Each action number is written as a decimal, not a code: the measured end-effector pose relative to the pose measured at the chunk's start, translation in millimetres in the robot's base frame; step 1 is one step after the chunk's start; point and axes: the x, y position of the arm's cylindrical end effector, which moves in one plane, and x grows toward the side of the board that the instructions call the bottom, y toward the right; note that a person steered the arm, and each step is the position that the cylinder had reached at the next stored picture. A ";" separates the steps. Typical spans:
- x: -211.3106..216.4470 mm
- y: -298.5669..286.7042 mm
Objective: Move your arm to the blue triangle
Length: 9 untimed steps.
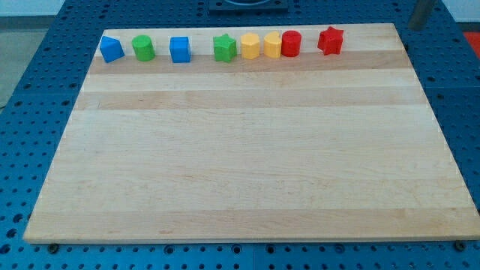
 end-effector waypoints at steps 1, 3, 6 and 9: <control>0.0 0.0; 1.3 -0.8; 66.3 -86.5; 76.7 -121.6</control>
